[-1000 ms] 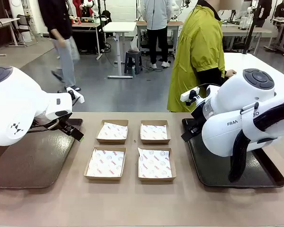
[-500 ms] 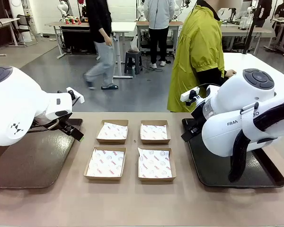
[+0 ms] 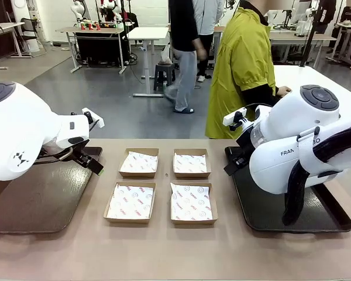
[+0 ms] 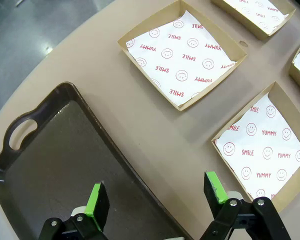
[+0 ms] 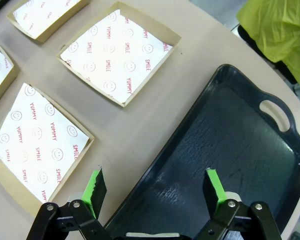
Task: Individually package the donuts and arrange them on the tray.
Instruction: Pick up one Paper togo box.
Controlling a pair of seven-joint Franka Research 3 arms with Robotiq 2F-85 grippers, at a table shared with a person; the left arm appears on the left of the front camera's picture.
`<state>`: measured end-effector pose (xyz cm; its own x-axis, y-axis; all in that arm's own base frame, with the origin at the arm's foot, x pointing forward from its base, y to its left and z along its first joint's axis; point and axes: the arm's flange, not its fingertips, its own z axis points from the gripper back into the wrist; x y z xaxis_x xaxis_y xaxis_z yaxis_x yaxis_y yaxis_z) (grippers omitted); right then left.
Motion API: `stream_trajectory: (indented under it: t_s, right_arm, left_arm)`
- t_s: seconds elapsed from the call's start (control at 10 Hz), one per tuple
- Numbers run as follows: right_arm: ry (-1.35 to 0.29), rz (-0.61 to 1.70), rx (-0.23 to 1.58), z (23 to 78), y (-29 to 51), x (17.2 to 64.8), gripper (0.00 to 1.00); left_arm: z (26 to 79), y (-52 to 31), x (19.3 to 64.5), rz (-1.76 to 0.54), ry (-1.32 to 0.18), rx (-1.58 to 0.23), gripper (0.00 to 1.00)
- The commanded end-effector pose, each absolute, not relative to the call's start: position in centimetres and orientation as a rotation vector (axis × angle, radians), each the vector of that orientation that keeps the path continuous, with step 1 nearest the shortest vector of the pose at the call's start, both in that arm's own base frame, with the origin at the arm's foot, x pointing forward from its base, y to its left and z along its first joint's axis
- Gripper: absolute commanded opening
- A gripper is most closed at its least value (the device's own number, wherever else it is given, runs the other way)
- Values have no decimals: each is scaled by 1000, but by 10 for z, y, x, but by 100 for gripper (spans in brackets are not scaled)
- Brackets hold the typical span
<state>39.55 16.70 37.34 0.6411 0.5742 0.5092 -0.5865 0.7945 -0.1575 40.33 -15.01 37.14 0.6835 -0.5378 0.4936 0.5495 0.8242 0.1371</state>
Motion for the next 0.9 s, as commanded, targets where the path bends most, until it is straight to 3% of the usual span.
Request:
stream_trajectory:
  t_s: [0.0,0.4,0.6,0.8]
  right_arm:
    - [-572,662,23,373,167,396,100]
    - [-437,622,-25,414,126,299,100]
    - [-394,620,-67,426,113,258,100]
    - [-379,591,-60,425,100,247,100]
  left_arm:
    - [371,-150,403,-609,-546,-23,100]
    - [414,-103,297,-686,-471,-35,100]
    - [422,-90,271,-704,-418,-59,100]
    - [421,-88,255,-693,-376,-72,100]
